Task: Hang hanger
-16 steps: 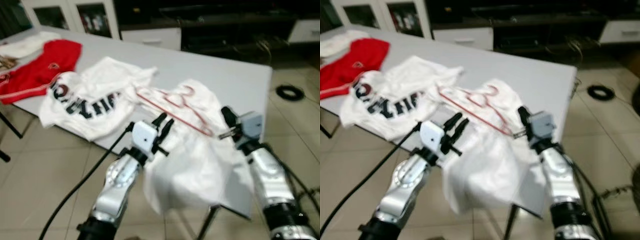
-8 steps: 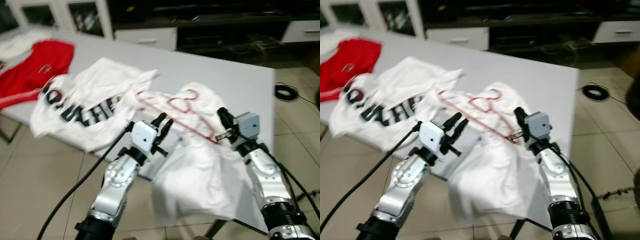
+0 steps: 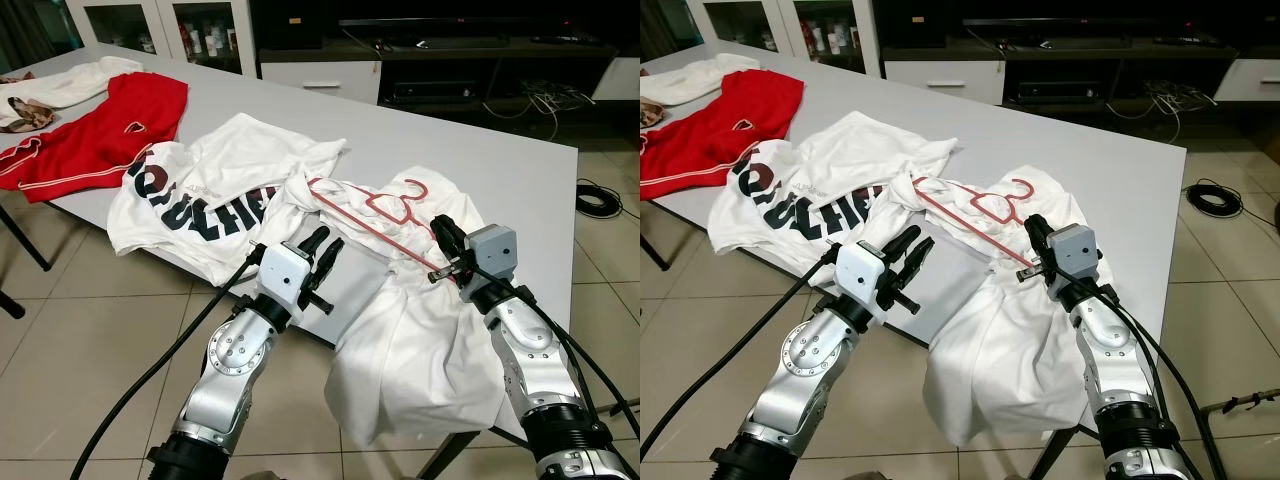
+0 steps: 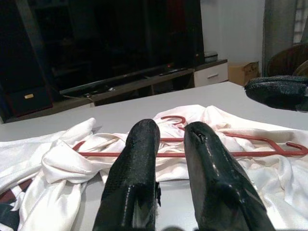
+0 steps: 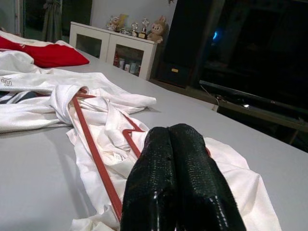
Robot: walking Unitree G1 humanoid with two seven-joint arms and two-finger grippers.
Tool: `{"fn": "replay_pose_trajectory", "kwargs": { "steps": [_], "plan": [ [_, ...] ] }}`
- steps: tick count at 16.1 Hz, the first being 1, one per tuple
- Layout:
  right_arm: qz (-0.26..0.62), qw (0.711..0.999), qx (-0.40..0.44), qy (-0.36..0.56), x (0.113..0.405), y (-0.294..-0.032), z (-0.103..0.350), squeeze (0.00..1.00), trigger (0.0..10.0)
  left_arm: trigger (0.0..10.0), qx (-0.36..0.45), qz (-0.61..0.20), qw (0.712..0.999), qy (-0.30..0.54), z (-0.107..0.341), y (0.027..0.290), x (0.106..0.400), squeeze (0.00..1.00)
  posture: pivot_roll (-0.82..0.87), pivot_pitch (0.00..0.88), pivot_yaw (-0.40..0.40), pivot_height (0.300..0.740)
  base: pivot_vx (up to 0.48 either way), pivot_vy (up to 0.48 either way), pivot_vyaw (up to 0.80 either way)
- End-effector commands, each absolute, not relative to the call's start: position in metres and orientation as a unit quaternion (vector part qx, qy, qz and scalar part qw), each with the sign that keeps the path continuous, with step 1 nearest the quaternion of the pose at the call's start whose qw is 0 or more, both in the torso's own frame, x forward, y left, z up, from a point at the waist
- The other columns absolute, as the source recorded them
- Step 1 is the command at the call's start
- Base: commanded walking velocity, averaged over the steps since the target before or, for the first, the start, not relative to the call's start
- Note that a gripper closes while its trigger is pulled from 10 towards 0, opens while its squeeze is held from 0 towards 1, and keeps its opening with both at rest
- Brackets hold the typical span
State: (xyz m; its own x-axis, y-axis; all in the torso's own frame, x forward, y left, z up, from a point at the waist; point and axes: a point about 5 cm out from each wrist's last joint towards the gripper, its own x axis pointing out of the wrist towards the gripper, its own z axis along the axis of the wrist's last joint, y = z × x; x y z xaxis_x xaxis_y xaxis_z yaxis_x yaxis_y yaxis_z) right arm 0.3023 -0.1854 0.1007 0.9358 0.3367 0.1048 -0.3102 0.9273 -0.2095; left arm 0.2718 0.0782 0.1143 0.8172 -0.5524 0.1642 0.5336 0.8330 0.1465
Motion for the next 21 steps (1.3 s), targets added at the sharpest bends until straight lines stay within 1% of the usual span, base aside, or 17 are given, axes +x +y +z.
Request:
{"fn": "replay_pose_trajectory", "kwargs": {
  "steps": [1, 4, 5, 6, 7, 8, 9, 10, 12, 14, 17, 18, 19, 20, 21],
  "plan": [
    [0.166, 0.978, -0.100, -0.071, 0.306, -0.183, 0.104, 0.00, 10.0, 10.0, 0.052, -0.286, 0.952, -0.100, 0.115, 0.078, 0.272, 0.00, -0.07, 0.000, 0.051, 0.736, 0.000, 0.000, 0.00],
    [0.160, 0.980, -0.117, -0.034, 0.311, -0.183, 0.097, 0.00, 10.0, 10.0, 0.052, -0.286, 0.952, -0.100, 0.115, 0.078, 0.272, 0.00, -0.06, 0.000, 0.048, 0.736, 0.000, 0.000, 0.00],
    [0.165, 0.979, -0.120, -0.001, 0.315, -0.181, 0.092, 0.00, 10.0, 10.0, 0.057, -0.289, 0.951, -0.100, 0.115, 0.078, 0.272, 0.00, -0.06, 0.000, 0.049, 0.736, 0.000, 0.000, 0.00],
    [0.171, 0.979, -0.114, 0.017, 0.319, -0.178, 0.092, 0.00, 10.0, 10.0, 0.065, -0.293, 0.949, -0.101, 0.115, 0.079, 0.272, 0.00, -0.06, 0.000, 0.050, 0.736, 0.000, 0.000, 0.00],
    [0.177, 0.980, -0.086, 0.020, 0.324, -0.174, 0.099, 0.02, 10.0, 10.0, 0.091, -0.302, 0.943, -0.105, 0.116, 0.083, 0.273, 0.00, -0.06, 0.000, 0.051, 0.736, 0.000, 0.000, 0.00],
    [0.181, 0.981, -0.066, 0.022, 0.328, -0.172, 0.105, 0.15, 10.0, 10.0, 0.112, -0.309, 0.938, -0.108, 0.117, 0.087, 0.274, 0.00, -0.06, 0.000, 0.051, 0.736, 0.000, 0.000, 0.00],
    [0.183, 0.981, -0.055, 0.028, 0.333, -0.170, 0.110, 0.35, 10.0, 10.0, 0.122, -0.311, 0.936, -0.109, 0.119, 0.092, 0.277, 0.00, -0.06, 0.000, 0.051, 0.736, 0.000, 0.000, 0.00],
    [0.185, 0.981, -0.044, 0.033, 0.336, -0.168, 0.114, 0.50, 10.0, 10.0, 0.137, -0.312, 0.934, -0.111, 0.121, 0.099, 0.279, 0.00, -0.06, 0.000, 0.054, 0.736, 0.000, 0.000, 0.00],
    [0.190, 0.980, -0.033, 0.047, 0.338, -0.166, 0.116, 0.50, 10.0, 10.0, 0.157, -0.317, 0.929, -0.111, 0.123, 0.105, 0.282, 0.00, -0.06, 0.000, 0.058, 0.736, 0.000, 0.000, 0.00],
    [0.200, 0.977, -0.026, 0.070, 0.337, -0.165, 0.115, 0.50, 10.0, 10.0, 0.173, -0.331, 0.921, -0.110, 0.124, 0.106, 0.282, 0.00, -0.07, 0.000, 0.065, 0.736, 0.000, 0.000, 0.00],
    [0.202, 0.973, -0.036, 0.104, 0.334, -0.163, 0.110, 0.47, 10.0, 10.0, 0.198, -0.394, 0.892, -0.099, 0.121, 0.100, 0.273, 0.00, -0.08, 0.000, 0.079, 0.736, 0.000, 0.000, 0.00],
    [0.191, 0.974, -0.037, 0.118, 0.334, -0.164, 0.107, 0.46, 10.0, 10.0, 0.212, -0.424, 0.876, -0.092, 0.119, 0.099, 0.269, 0.00, -0.08, 0.000, 0.088, 0.736, 0.000, 0.000, 0.00],
    [0.181, 0.973, -0.040, 0.138, 0.334, -0.165, 0.103, 0.41, 10.0, 10.0, 0.223, -0.443, 0.864, -0.082, 0.117, 0.100, 0.267, 0.00, -0.08, 0.000, 0.094, 0.736, 0.000, 0.000, 0.00],
    [0.181, 0.971, -0.044, 0.148, 0.334, -0.164, 0.100, 0.33, 10.0, 10.0, 0.224, -0.444, 0.864, -0.080, 0.117, 0.102, 0.267, 0.00, -0.08, 0.000, 0.098, 0.736, 0.000, 0.000, 0.00],
    [0.181, 0.969, -0.048, 0.162, 0.333, -0.163, 0.096, 0.27, 10.0, 10.0, 0.224, -0.444, 0.864, -0.079, 0.117, 0.102, 0.268, 0.00, -0.08, 0.000, 0.098, 0.736, 0.000, 0.000, 0.00]
  ]
}}
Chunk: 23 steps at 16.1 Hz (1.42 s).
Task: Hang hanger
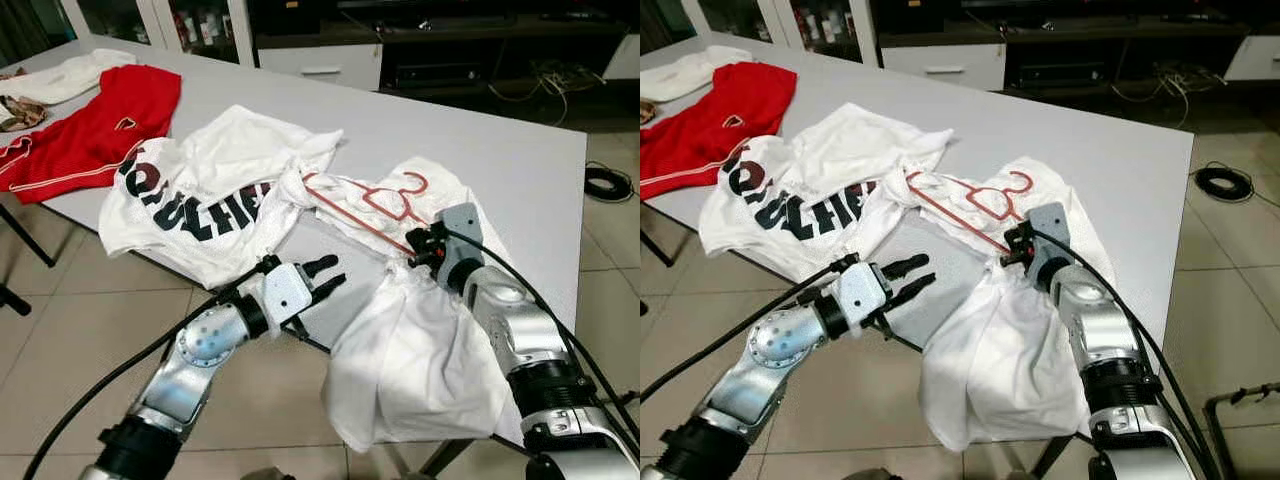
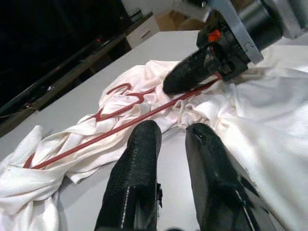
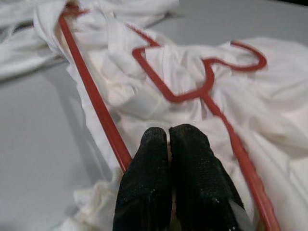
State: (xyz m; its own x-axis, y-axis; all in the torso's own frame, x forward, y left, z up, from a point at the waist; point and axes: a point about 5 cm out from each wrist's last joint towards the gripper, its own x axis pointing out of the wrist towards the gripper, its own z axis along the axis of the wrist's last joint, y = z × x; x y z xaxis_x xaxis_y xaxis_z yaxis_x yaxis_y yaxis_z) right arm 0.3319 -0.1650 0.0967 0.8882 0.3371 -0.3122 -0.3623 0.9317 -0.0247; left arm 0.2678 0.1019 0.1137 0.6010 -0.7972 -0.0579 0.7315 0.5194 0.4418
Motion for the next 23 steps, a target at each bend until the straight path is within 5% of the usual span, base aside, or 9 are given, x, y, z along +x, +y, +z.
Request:
{"fn": "replay_pose_trajectory", "kwargs": {
  "steps": [1, 3, 4, 5, 6, 7, 8, 11, 23],
  "plan": [
    [0.184, 0.965, -0.050, 0.178, 0.332, -0.163, 0.093, 0.23, 10.0, 10.0, 0.224, -0.445, 0.864, -0.078, 0.117, 0.102, 0.268, 0.00, -0.08, 0.000, 0.098, 0.736, 0.000, 0.000, 0.00],
    [0.200, 0.956, -0.056, 0.207, 0.328, -0.160, 0.085, 0.10, 10.0, 10.0, 0.222, -0.448, 0.862, -0.078, 0.118, 0.101, 0.268, 0.00, -0.07, 0.000, 0.094, 0.736, 0.000, 0.000, 0.00],
    [0.227, 0.943, -0.061, 0.236, 0.322, -0.154, 0.079, 0.00, 7.5, 10.0, 0.221, -0.451, 0.861, -0.077, 0.117, 0.100, 0.267, 0.00, -0.07, 0.000, 0.088, 0.736, 0.000, 0.000, 0.00],
    [0.239, 0.938, -0.062, 0.244, 0.320, -0.151, 0.077, 0.00, 7.5, 10.0, 0.221, -0.452, 0.861, -0.077, 0.117, 0.099, 0.267, 0.00, -0.07, 0.000, 0.086, 0.736, 0.000, 0.000, 0.00],
    [0.254, 0.933, -0.059, 0.247, 0.318, -0.148, 0.077, 0.00, 4.7, 10.0, 0.220, -0.451, 0.861, -0.077, 0.116, 0.099, 0.266, 0.00, -0.07, 0.000, 0.083, 0.736, 0.000, 0.000, 0.00],
    [0.296, 0.922, -0.045, 0.248, 0.312, -0.140, 0.081, 0.00, 3.8, 10.0, 0.218, -0.449, 0.863, -0.076, 0.115, 0.099, 0.265, 0.00, -0.06, 0.000, 0.078, 0.736, 0.000, 0.000, 0.00],
    [0.315, 0.916, -0.039, 0.246, 0.310, -0.137, 0.083, 0.00, 3.8, 10.0, 0.218, -0.449, 0.864, -0.075, 0.115, 0.099, 0.265, 0.00, -0.06, 0.000, 0.078, 0.736, 0.000, 0.000, 0.00],
    [0.347, 0.909, -0.004, 0.229, 0.307, -0.135, 0.101, 0.00, 10.0, 10.0, 0.217, -0.446, 0.865, -0.075, 0.114, 0.099, 0.265, 0.00, -0.06, 0.000, 0.073, 0.736, 0.000, 0.000, 0.00],
    [0.273, 0.936, -0.018, 0.222, 0.316, -0.151, 0.106, 0.00, 10.0, 10.0, 0.213, -0.448, 0.865, -0.080, 0.113, 0.092, 0.265, 0.00, -0.08, 0.000, 0.065, 0.736, 0.000, 0.000, 0.00]
  ]
}}
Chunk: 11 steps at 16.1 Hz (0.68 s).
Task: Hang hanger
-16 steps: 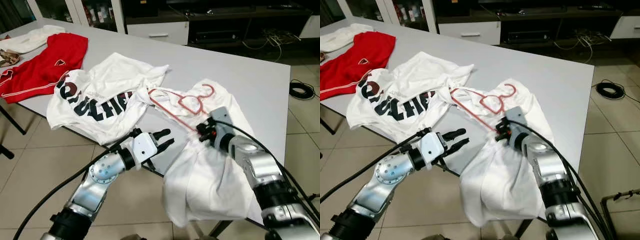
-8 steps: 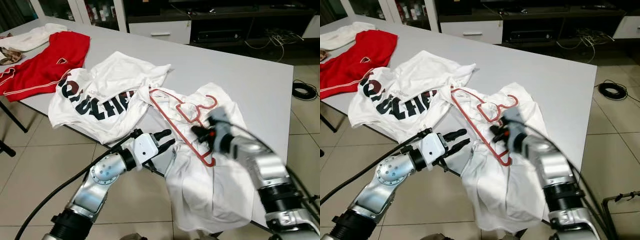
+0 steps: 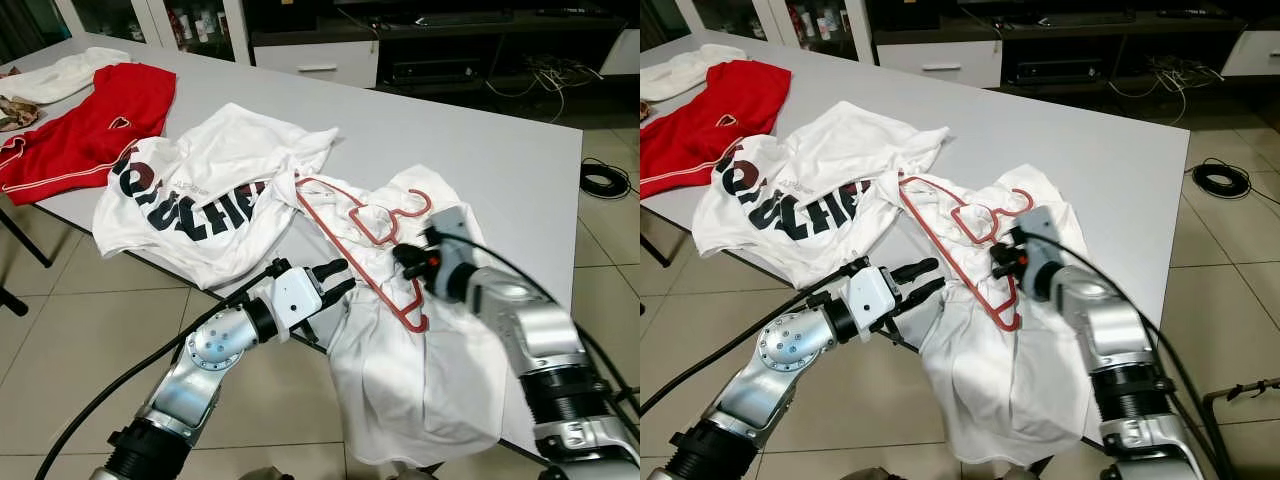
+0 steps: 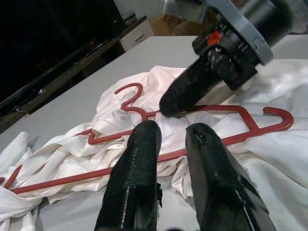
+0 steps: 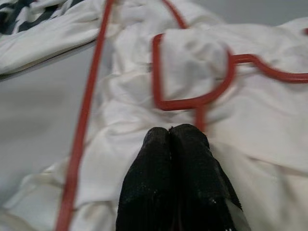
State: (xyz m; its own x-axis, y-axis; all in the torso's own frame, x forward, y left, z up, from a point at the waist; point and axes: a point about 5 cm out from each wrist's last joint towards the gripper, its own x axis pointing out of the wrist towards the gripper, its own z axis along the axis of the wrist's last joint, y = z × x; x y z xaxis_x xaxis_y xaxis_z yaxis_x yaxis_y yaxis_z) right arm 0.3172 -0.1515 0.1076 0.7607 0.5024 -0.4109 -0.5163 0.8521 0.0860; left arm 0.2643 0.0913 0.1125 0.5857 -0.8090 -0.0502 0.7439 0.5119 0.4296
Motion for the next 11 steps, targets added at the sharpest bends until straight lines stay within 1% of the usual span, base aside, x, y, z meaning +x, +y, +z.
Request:
{"fn": "replay_pose_trajectory", "kwargs": {
  "steps": [1, 2, 4, 8, 11],
  "plan": [
    [0.275, 0.934, -0.018, 0.228, 0.316, -0.149, 0.103, 0.00, 10.0, 10.0, 0.213, -0.447, 0.865, -0.080, 0.113, 0.091, 0.265, 0.00, -0.07, 0.000, 0.063, 0.736, 0.000, 0.000, 0.00],
    [0.272, 0.932, -0.020, 0.238, 0.315, -0.148, 0.099, 0.00, 10.0, 10.0, 0.213, -0.446, 0.866, -0.080, 0.113, 0.092, 0.265, 0.00, -0.07, 0.000, 0.062, 0.736, 0.000, 0.000, 0.00],
    [0.230, 0.941, -0.021, 0.248, 0.319, -0.155, 0.093, 0.00, 10.0, 10.0, 0.212, -0.444, 0.867, -0.079, 0.112, 0.092, 0.263, 0.00, -0.06, 0.000, 0.058, 0.736, 0.000, 0.000, 0.00],
    [0.207, 0.954, 0.019, 0.217, 0.330, -0.157, 0.108, 0.00, 10.0, 10.0, 0.212, -0.442, 0.868, -0.078, 0.112, 0.092, 0.263, 0.00, -0.06, 0.000, 0.057, 0.736, 0.000, 0.000, 0.00],
    [0.199, 0.957, 0.046, 0.207, 0.336, -0.159, 0.114, 0.00, 10.0, 10.0, 0.212, -0.441, 0.868, -0.079, 0.112, 0.092, 0.263, 0.00, -0.06, 0.000, 0.057, 0.736, 0.000, 0.000, 0.00]
  ]
}}
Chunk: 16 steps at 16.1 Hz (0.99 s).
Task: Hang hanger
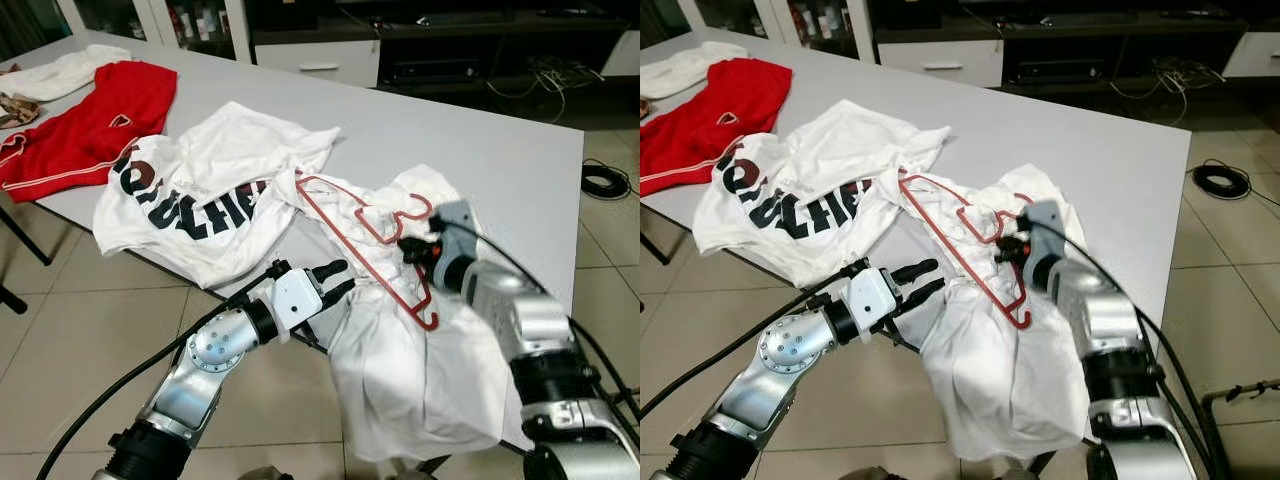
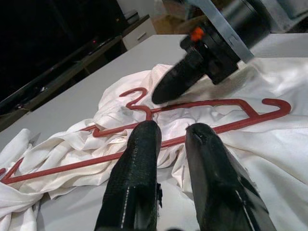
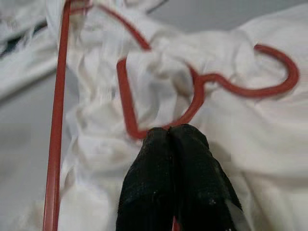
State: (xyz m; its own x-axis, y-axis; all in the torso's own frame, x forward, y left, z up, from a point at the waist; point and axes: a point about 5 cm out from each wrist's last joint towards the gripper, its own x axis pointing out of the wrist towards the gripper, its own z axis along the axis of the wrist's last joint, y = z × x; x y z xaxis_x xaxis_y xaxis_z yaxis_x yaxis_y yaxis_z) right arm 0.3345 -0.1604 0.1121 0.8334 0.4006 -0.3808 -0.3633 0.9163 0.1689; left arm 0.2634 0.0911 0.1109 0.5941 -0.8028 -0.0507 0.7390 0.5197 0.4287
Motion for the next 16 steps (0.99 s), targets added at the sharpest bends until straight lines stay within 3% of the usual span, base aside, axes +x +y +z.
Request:
{"fn": "replay_pose_trajectory", "kwargs": {
  "steps": [1, 7, 10, 16],
  "plan": [
    [0.197, 0.957, 0.059, 0.204, 0.338, -0.160, 0.117, 0.00, 10.0, 10.0, 0.212, -0.441, 0.869, -0.079, 0.112, 0.092, 0.263, 0.00, -0.06, 0.000, 0.056, 0.736, 0.000, 0.000, 0.00],
    [0.151, 0.960, 0.051, 0.231, 0.345, -0.155, 0.096, 0.00, 10.0, 10.0, 0.212, -0.443, 0.867, -0.080, 0.111, 0.089, 0.262, 0.00, -0.06, 0.000, 0.056, 0.736, 0.000, 0.000, 0.00],
    [0.085, 0.970, 0.047, 0.224, 0.352, -0.164, 0.094, 0.00, 10.0, 10.0, 0.214, -0.442, 0.868, -0.080, 0.111, 0.089, 0.262, 0.00, -0.05, 0.000, 0.053, 0.736, 0.000, 0.000, 0.00],
    [0.076, 0.961, 0.054, 0.259, 0.352, -0.166, 0.083, 0.00, 10.0, 10.0, 0.215, -0.441, 0.868, -0.079, 0.111, 0.089, 0.261, 0.00, -0.05, 0.000, 0.052, 0.736, 0.000, 0.000, 0.00]
  ]
}}
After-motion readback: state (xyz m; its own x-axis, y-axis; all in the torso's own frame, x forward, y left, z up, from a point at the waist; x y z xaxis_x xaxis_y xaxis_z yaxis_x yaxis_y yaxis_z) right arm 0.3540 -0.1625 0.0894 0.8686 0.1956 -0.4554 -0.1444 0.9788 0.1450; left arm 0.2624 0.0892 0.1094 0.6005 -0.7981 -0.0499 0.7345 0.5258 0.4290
